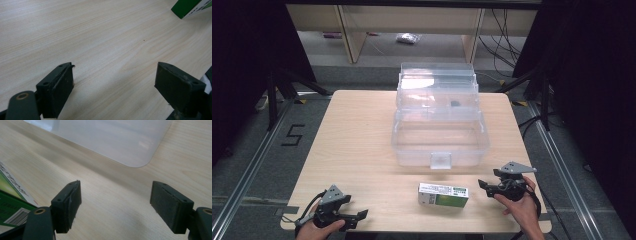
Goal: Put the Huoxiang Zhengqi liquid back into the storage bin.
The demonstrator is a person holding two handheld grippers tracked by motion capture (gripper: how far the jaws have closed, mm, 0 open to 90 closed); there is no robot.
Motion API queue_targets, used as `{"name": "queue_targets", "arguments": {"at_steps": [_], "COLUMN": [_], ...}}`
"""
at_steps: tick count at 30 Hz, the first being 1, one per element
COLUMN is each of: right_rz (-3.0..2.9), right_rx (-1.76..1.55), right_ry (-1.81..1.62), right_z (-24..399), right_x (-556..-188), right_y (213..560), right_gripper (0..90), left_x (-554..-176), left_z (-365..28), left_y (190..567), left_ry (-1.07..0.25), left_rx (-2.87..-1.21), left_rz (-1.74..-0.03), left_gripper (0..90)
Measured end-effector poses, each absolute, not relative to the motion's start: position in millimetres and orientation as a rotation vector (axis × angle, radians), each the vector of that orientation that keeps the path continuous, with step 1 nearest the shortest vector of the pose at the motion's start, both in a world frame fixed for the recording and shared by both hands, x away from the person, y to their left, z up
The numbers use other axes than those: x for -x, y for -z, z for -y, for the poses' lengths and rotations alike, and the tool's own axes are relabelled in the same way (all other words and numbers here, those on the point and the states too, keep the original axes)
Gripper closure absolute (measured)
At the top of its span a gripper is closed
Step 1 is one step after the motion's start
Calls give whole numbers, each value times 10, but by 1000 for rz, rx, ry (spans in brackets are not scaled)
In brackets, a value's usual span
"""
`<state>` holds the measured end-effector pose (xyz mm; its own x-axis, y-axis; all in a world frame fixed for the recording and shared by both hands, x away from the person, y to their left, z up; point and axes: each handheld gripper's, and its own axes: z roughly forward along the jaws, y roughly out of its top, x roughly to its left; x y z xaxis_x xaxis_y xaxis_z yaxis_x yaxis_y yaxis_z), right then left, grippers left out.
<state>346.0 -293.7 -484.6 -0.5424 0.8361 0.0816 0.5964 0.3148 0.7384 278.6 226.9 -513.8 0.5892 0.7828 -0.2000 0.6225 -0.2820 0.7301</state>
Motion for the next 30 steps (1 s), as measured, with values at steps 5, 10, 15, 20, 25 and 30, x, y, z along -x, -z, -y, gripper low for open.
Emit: {"name": "queue_targets", "arguments": {"at_steps": [5,10,15,20,25,30], "right_rz": [-2272,-2278,-2306,-2319,-2354,-2394], "right_rx": [-1287,-1232,-1205,-1205,-1183,-1139], "right_ry": [-1080,-1061,-1091,-1092,-1121,-1123], "right_z": [2923,2944,2920,2900,2847,2787], "right_x": [-3464,-3482,-3496,-3501,-3459,-3418], "right_y": [4857,4820,4709,4576,4421,4264], "right_gripper": [262,262,257,257,257,249], "left_x": [-2787,-2791,-2788,-2791,-2795,-2792], "left_z": [-2262,-2280,-2262,-2268,-2275,-2267], "left_y": [5144,5136,5138,5136,5140,5144], "left_ry": [-249,-249,-251,-241,-246,-249], "left_rx": [-1988,-2021,-1997,-2009,-2015,-2017], "left_rz": [-1118,-1112,-1118,-1121,-1119,-1118], "left_gripper": [148,148,148,148,148,148]}}
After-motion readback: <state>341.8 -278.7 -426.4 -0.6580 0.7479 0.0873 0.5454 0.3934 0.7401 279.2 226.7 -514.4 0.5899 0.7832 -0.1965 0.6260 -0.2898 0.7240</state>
